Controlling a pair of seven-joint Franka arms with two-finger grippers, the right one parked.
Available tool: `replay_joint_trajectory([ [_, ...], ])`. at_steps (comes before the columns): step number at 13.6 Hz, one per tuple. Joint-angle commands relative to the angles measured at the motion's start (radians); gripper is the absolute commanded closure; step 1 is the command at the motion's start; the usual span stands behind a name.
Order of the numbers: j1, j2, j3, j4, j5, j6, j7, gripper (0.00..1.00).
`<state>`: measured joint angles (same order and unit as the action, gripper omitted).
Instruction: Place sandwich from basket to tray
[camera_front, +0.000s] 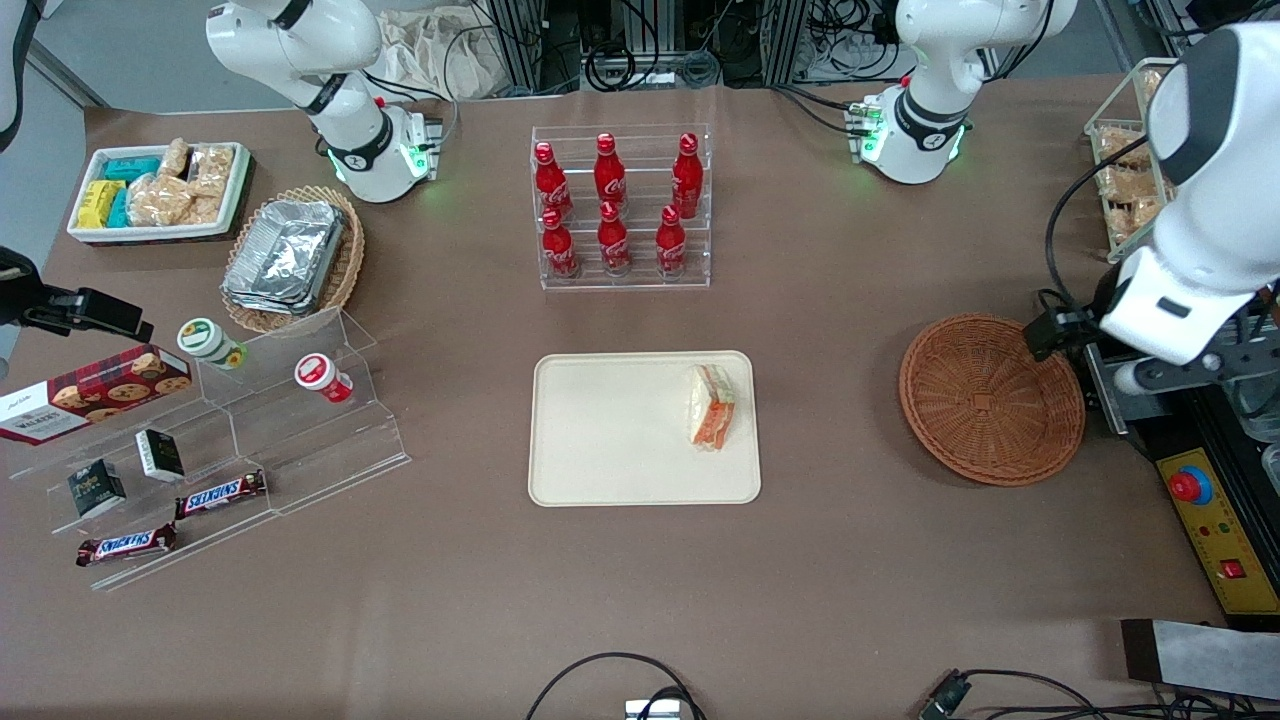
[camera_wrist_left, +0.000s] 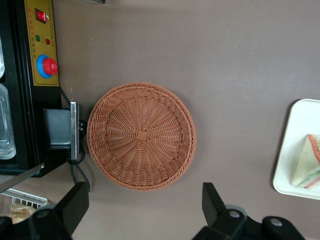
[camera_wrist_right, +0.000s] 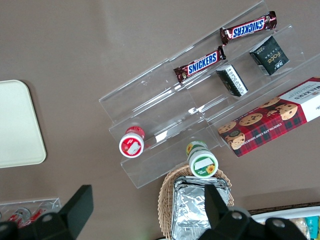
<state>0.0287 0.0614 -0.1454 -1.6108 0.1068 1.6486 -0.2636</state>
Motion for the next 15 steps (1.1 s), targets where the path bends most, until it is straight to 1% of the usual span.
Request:
replay_joint_trajectory([
  [1,-0.018,-0.078,0.039,-0.035,-0.024,-0.027,0.068,0.0],
  [3,-0.01,-0.115,0.041,-0.035,-0.035,-0.044,0.116,0.0],
  [4,-0.009,-0.129,0.041,-0.035,-0.051,-0.053,0.116,0.0],
  [8,-0.007,-0.176,0.043,-0.034,-0.055,-0.076,0.116,0.0],
  [9,-0.009,-0.178,0.05,-0.028,-0.055,-0.091,0.116,0.0],
  [12,-0.071,-0.192,0.131,-0.024,-0.075,-0.101,0.116,0.0],
  [15,-0.078,-0.206,0.139,-0.023,-0.075,-0.105,0.115,0.0],
])
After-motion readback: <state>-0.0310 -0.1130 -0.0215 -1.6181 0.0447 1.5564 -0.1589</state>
